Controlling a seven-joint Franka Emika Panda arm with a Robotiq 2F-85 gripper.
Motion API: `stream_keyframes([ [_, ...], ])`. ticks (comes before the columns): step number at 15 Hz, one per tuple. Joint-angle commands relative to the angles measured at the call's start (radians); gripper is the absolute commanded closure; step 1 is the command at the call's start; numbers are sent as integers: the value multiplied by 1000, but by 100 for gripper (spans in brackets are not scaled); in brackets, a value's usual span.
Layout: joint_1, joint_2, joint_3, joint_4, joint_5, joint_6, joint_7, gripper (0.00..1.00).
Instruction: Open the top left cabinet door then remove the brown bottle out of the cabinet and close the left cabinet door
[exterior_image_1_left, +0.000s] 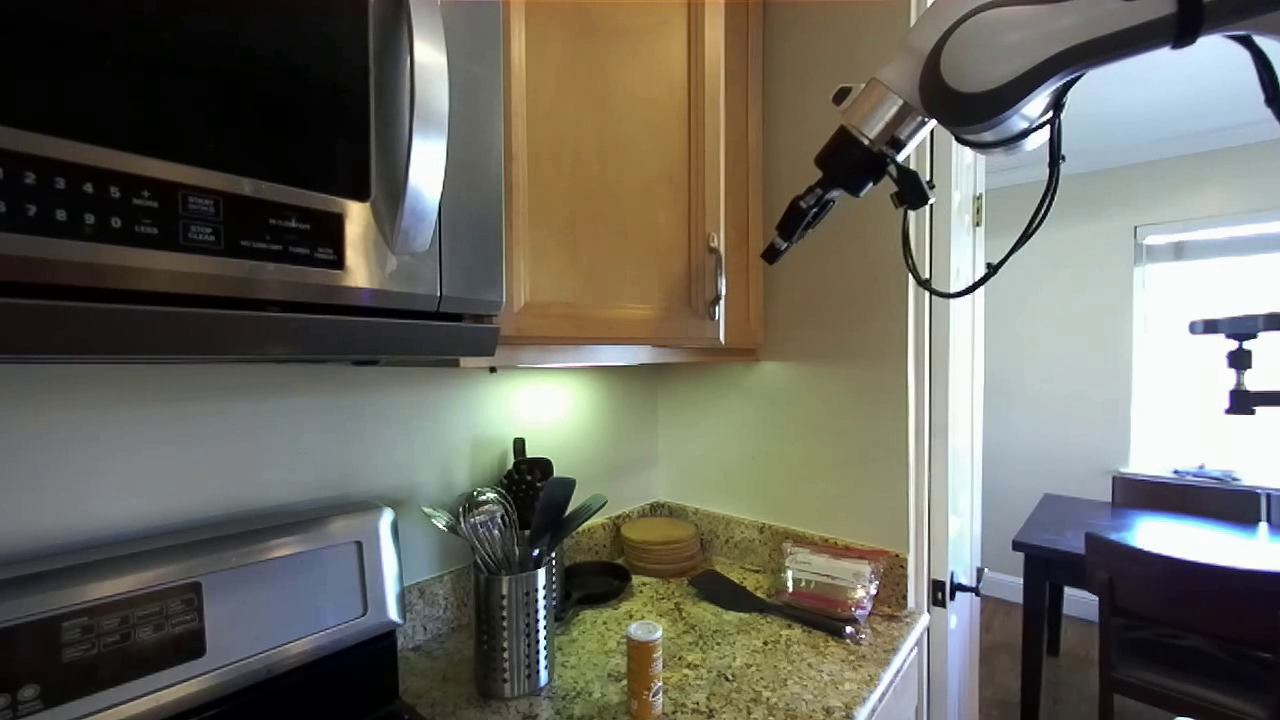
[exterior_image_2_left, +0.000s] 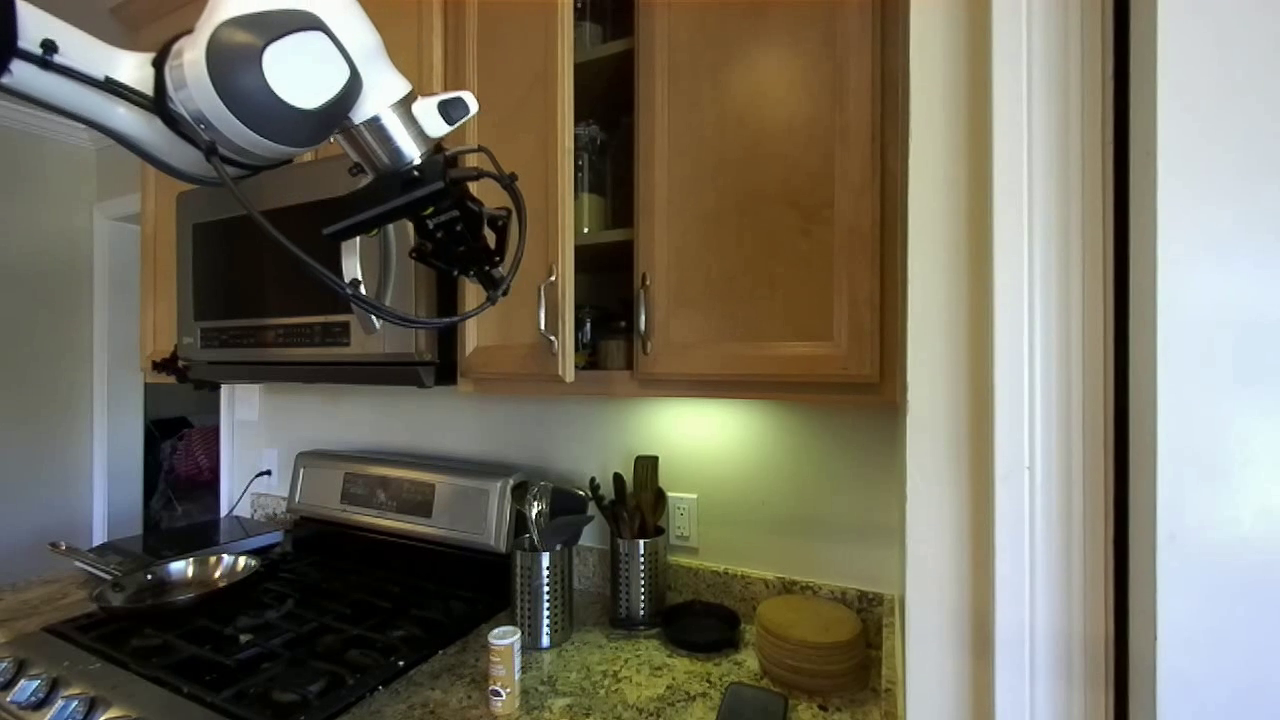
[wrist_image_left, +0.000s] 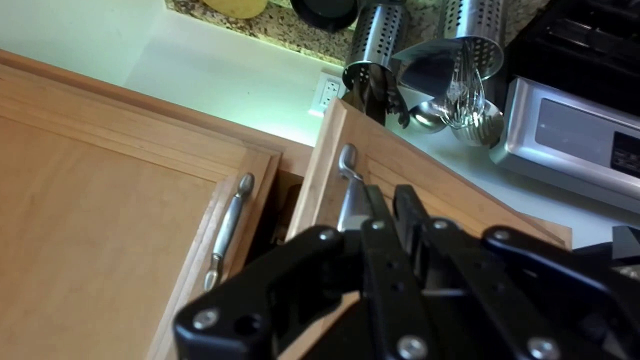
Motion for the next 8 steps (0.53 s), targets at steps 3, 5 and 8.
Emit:
stream_keyframes([
  [3, 4, 84, 43, 25, 12, 147, 83, 100],
  [5, -15, 124, 68, 31, -1, 214, 131, 100],
  [8, -77, 197, 121, 43, -43, 327, 231, 100],
])
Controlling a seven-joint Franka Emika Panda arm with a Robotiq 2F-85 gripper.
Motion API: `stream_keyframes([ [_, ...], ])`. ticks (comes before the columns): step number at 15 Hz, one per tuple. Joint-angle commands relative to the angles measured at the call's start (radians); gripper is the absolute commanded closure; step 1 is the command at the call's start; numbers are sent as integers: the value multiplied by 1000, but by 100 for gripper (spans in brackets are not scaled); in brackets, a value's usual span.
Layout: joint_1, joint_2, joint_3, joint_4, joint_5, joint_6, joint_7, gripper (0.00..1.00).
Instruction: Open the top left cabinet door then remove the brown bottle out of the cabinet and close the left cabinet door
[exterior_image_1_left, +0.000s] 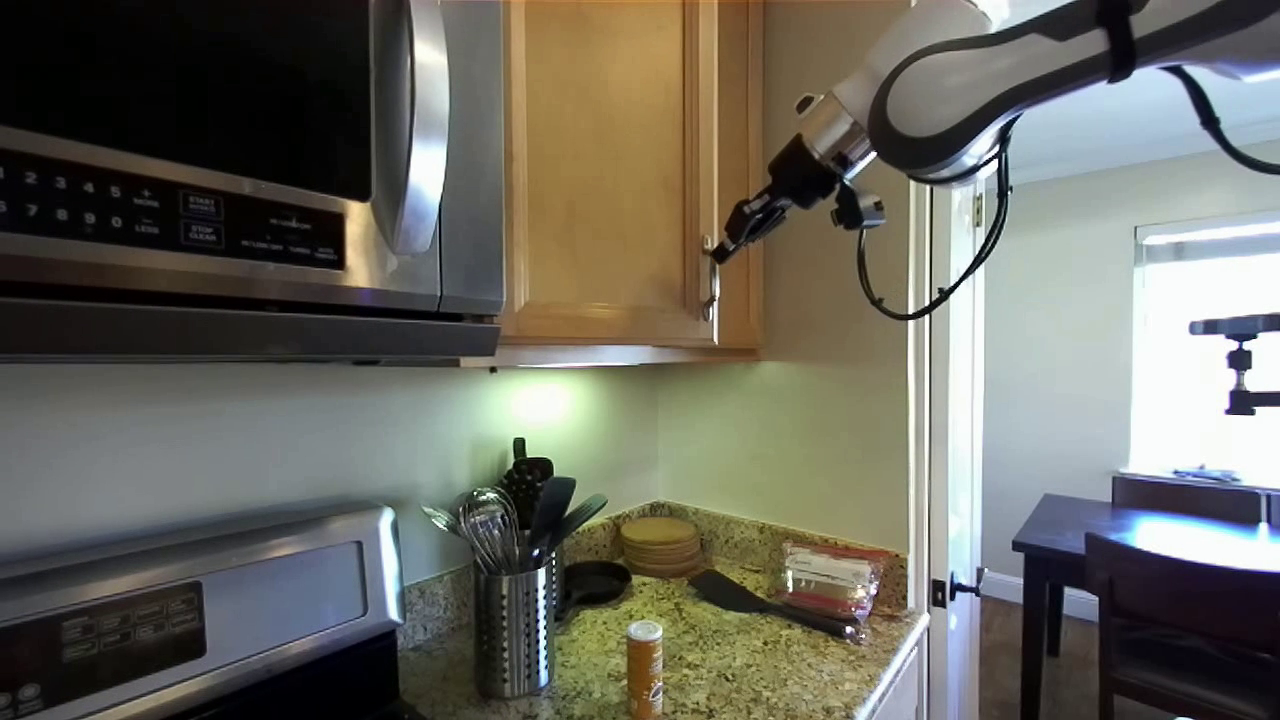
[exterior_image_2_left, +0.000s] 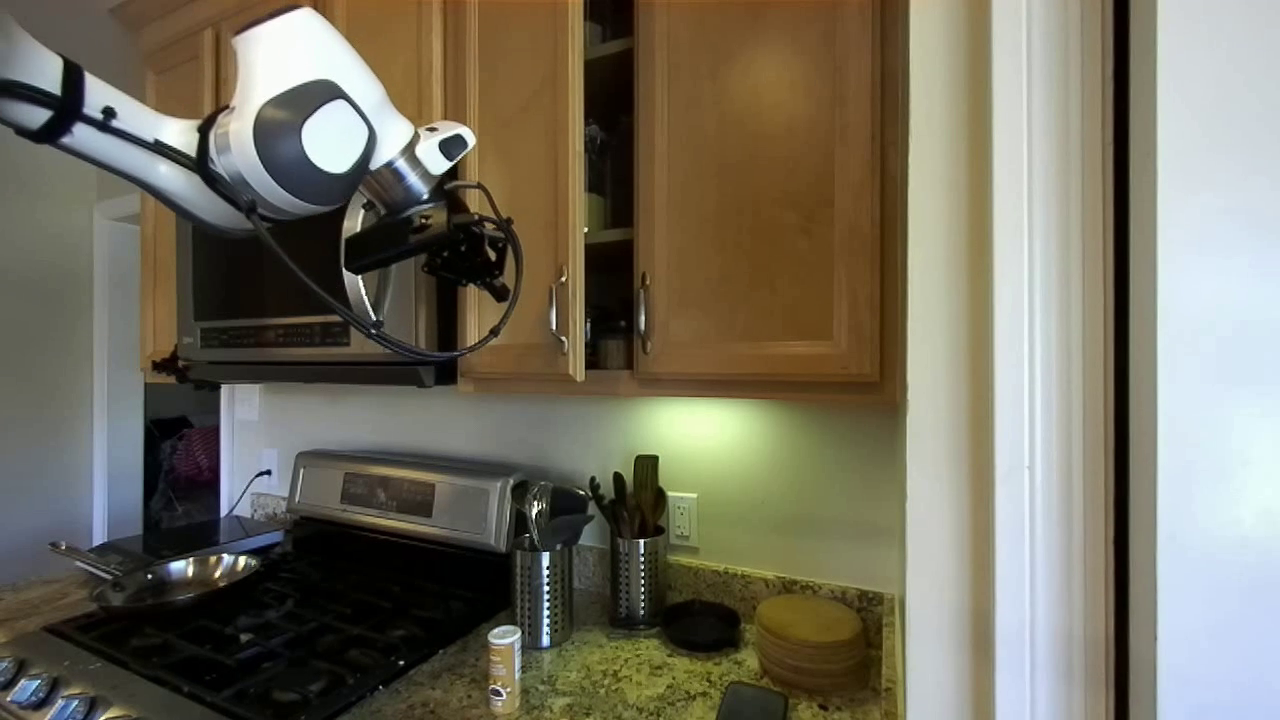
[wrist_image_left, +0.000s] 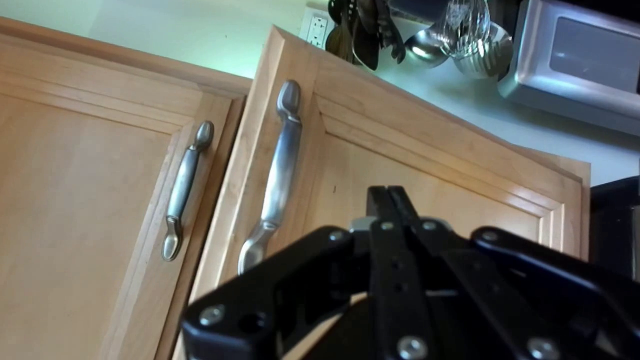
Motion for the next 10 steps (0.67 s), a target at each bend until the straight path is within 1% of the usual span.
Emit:
stream_keyframes([
  [1, -83, 101, 63, 42, -58, 115, 119, 100],
  [5, -175, 201, 130, 89, -132, 189, 222, 100],
  [7, -217, 250, 159, 125, -175, 202, 271, 100],
  [10, -262, 313, 192, 186, -239, 204, 338, 100],
])
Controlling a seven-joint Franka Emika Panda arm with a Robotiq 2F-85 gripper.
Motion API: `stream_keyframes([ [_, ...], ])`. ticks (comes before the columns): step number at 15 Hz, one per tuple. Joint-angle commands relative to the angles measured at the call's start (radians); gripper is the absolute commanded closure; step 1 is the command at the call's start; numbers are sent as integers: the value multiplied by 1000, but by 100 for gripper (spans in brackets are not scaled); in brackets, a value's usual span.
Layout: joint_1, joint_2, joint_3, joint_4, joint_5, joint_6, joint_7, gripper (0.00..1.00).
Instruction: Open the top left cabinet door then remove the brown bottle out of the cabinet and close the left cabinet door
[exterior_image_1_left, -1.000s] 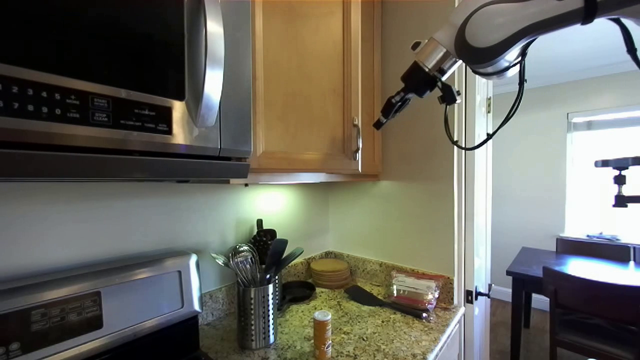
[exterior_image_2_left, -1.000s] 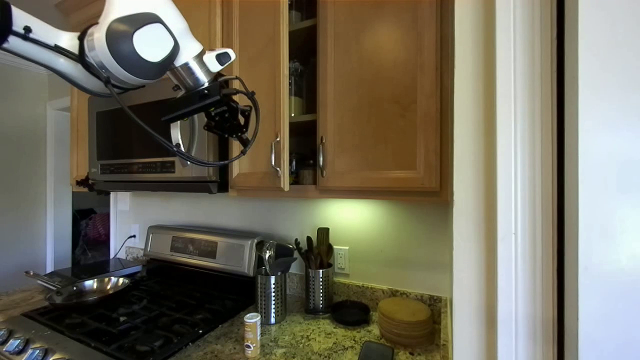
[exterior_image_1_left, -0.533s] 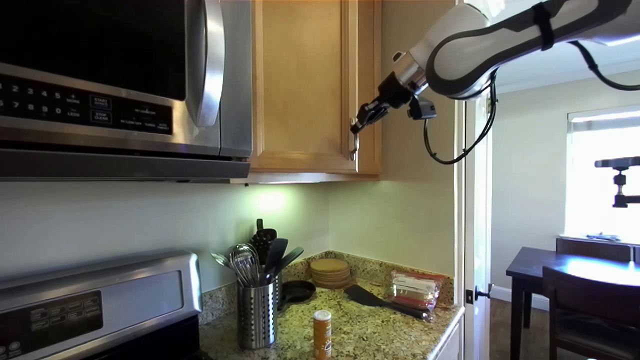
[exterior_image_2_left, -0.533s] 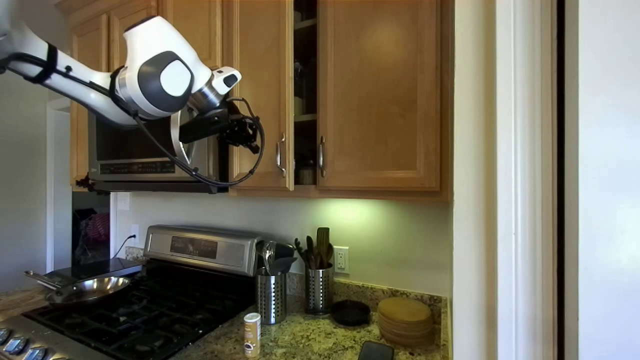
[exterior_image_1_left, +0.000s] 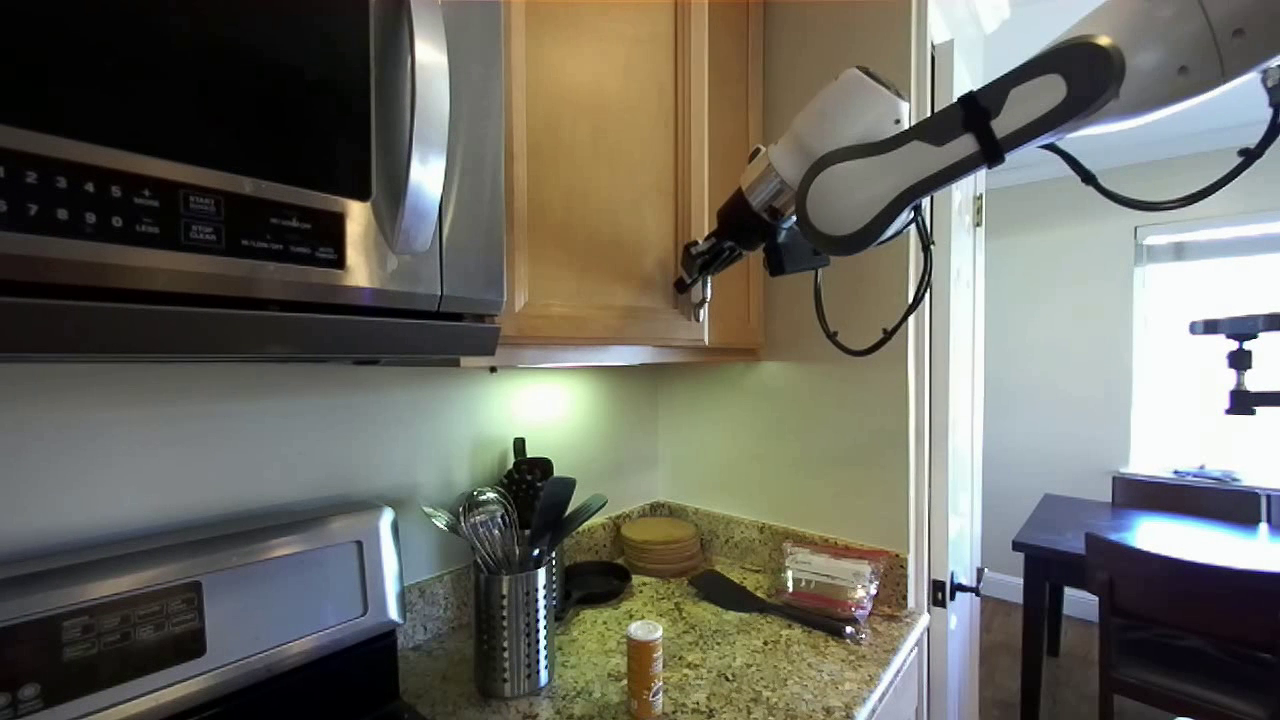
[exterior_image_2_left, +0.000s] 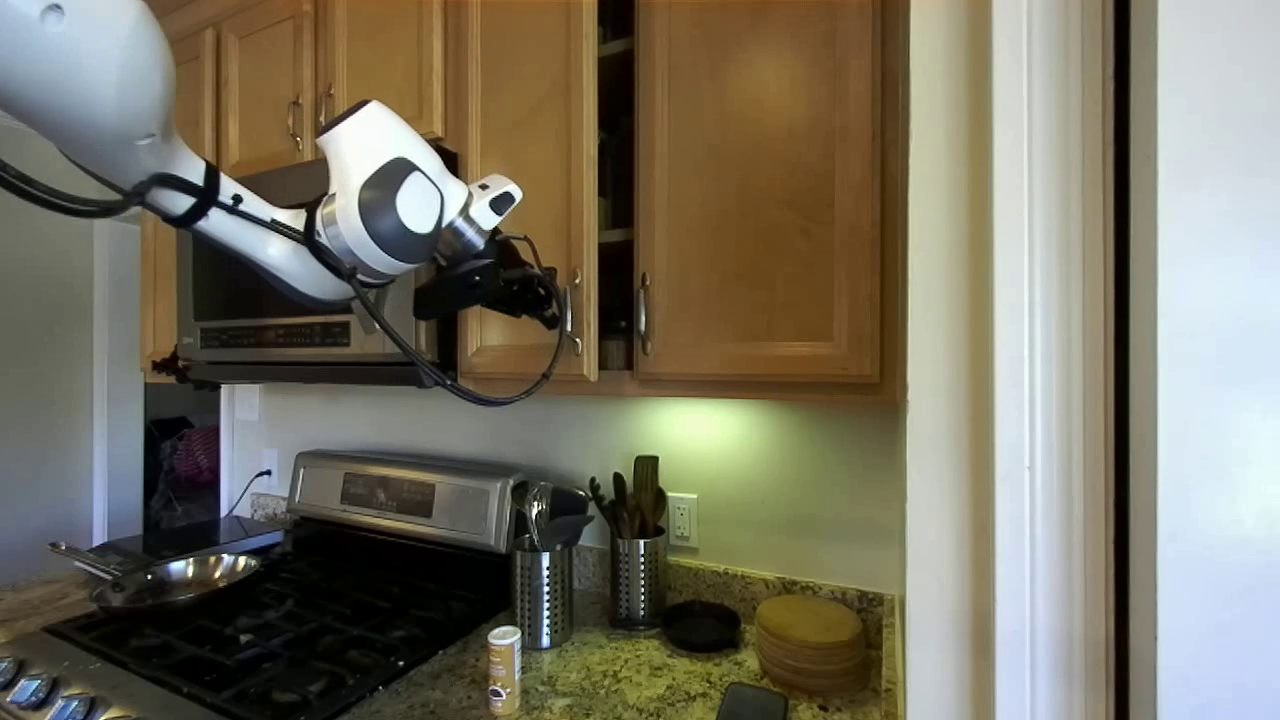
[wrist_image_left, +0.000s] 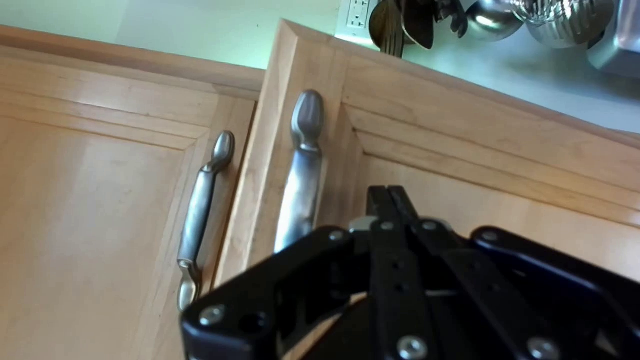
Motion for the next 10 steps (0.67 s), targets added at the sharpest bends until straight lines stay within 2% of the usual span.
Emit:
stream_keyframes([
  [1, -72, 87, 51, 93, -98, 23, 107, 100],
  [6, -86, 180, 71, 196, -211, 8, 213, 100],
  [10, -71, 217, 55, 233, -262, -4, 256, 100],
])
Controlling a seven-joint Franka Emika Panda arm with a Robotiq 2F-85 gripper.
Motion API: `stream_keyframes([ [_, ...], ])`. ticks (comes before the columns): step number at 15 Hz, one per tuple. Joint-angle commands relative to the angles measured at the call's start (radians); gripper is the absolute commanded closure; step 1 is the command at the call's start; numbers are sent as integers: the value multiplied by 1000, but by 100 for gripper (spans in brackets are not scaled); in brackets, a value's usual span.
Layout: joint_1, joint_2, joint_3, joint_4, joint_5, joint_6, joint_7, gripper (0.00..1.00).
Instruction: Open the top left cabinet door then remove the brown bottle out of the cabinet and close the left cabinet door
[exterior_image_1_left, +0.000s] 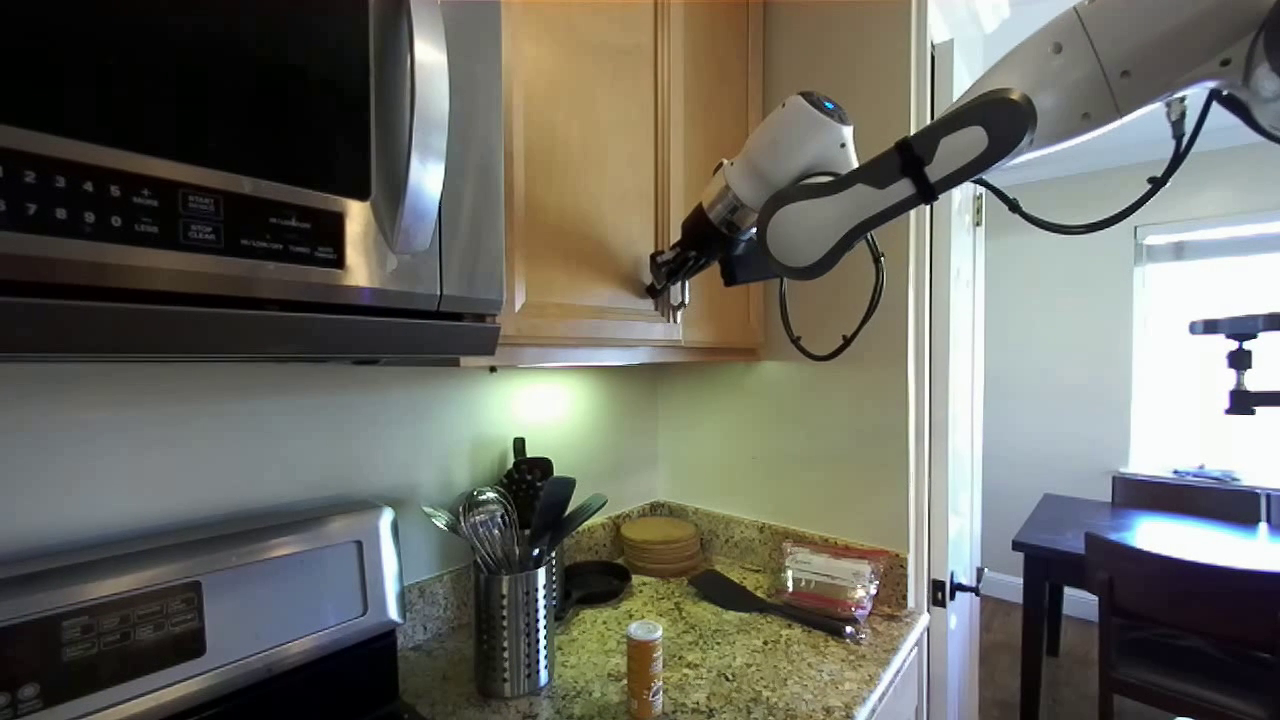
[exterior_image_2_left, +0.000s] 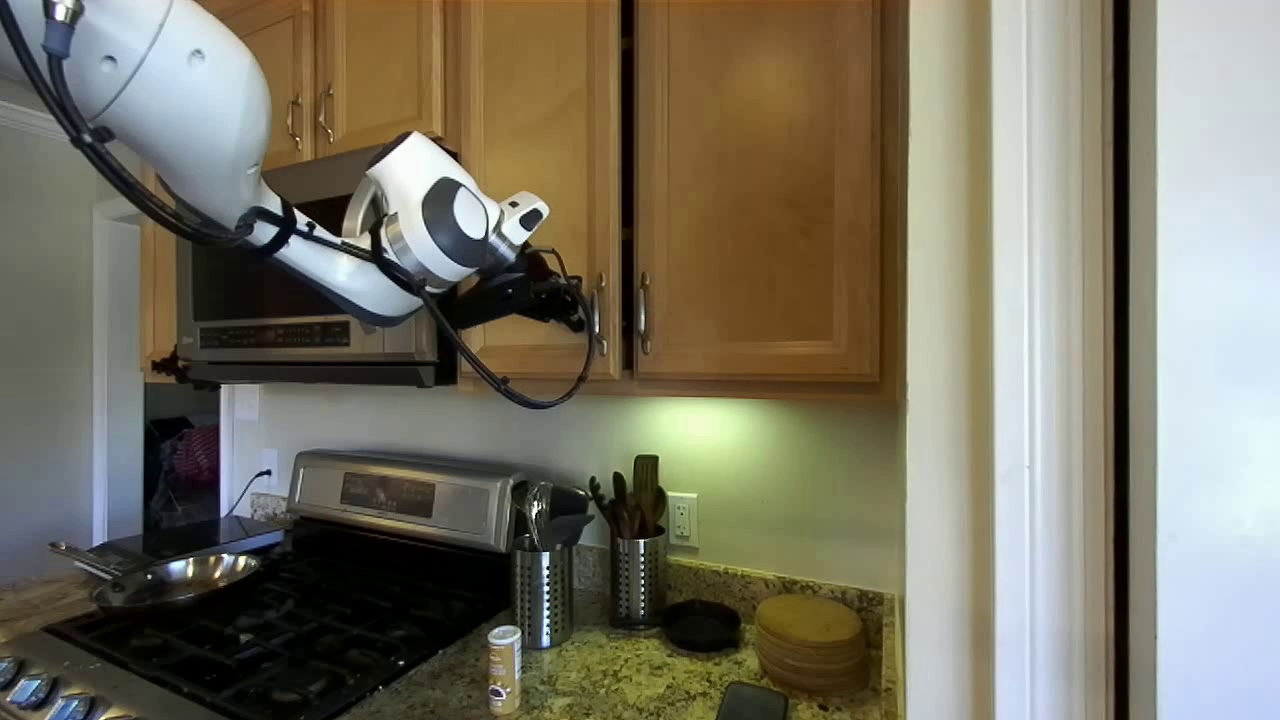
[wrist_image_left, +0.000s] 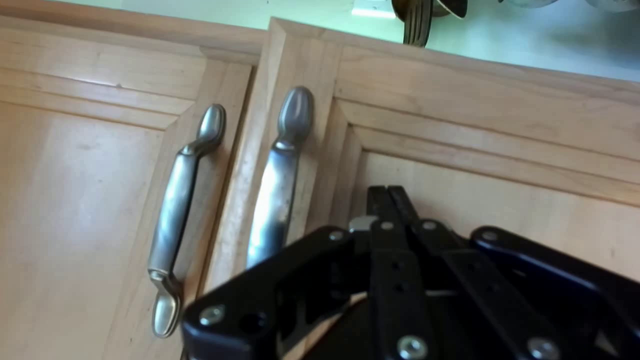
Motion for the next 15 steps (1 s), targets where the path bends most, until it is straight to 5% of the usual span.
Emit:
stream_keyframes([
  [1, -11, 24, -1, 26, -54, -5, 43, 100],
  [2, -9, 10, -6, 1, -35, -10, 17, 74],
  [5, 1, -44, -23, -91, 71, -39, -92, 61],
  [6, 74, -60, -91, -116, 144, -68, -163, 56],
  [7, 32, -83, -48, -144, 222, -111, -238, 49],
  [9, 41, -126, -67, -181, 327, -215, -356, 35],
  [10, 89, -144, -126, -191, 330, -274, -374, 30],
  [15, 102, -245, -203, -235, 325, -500, -436, 1],
])
